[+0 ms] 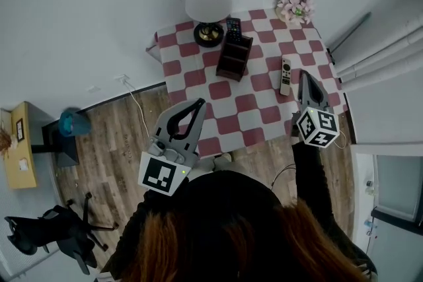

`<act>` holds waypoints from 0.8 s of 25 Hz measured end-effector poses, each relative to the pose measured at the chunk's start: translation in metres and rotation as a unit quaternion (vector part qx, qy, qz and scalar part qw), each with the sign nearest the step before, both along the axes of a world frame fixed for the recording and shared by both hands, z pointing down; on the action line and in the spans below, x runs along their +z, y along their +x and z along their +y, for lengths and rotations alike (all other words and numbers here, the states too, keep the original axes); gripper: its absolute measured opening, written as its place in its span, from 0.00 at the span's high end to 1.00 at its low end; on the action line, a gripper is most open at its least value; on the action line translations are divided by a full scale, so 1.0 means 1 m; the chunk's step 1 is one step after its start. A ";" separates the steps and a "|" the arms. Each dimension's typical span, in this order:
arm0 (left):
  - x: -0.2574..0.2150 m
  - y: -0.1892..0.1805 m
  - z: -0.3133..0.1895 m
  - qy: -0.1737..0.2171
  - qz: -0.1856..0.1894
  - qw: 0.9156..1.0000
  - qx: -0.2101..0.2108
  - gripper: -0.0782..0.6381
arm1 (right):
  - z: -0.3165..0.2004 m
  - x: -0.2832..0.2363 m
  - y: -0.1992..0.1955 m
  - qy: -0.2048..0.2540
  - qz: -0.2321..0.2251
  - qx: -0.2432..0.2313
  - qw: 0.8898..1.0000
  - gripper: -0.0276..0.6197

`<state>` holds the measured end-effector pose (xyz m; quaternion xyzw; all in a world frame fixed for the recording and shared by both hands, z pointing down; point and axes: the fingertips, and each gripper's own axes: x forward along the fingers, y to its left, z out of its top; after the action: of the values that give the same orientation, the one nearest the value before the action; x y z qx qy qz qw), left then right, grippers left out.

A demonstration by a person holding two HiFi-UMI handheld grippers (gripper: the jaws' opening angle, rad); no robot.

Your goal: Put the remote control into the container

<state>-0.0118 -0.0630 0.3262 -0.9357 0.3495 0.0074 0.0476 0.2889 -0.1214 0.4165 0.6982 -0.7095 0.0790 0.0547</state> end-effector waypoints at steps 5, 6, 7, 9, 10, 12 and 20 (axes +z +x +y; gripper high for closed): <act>-0.008 0.005 0.006 0.010 -0.002 1.000 0.004 0.88 | -0.033 0.060 0.032 -0.062 -0.047 0.014 0.997 0.93; -0.009 0.006 0.006 0.010 -0.002 1.000 0.004 0.88 | -0.041 0.074 0.034 -0.075 -0.053 0.011 0.996 0.93; -0.008 0.006 0.005 0.009 -0.002 1.000 0.004 0.88 | -0.048 0.087 0.036 -0.088 -0.048 0.009 0.995 0.93; -0.006 0.004 0.004 0.005 -0.001 1.000 -0.001 0.88 | -0.061 0.113 0.040 -0.119 -0.029 0.008 0.992 0.93; -0.006 0.003 0.003 0.003 -0.001 1.000 -0.004 0.88 | -0.068 0.126 0.042 -0.136 -0.025 0.008 0.990 0.93; -0.004 -0.001 0.003 0.000 -0.003 1.000 -0.011 0.88 | -0.079 0.148 0.046 -0.168 -0.026 0.009 0.985 0.93; 0.001 -0.015 -0.002 -0.009 -0.006 0.999 -0.040 0.88 | -0.113 0.195 0.059 -0.265 -0.007 0.029 0.964 0.64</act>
<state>-0.0263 -0.0649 0.3272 -0.9213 0.3866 -0.0036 0.0421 0.3481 -0.2344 0.6115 0.6783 -0.6430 0.2706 0.2306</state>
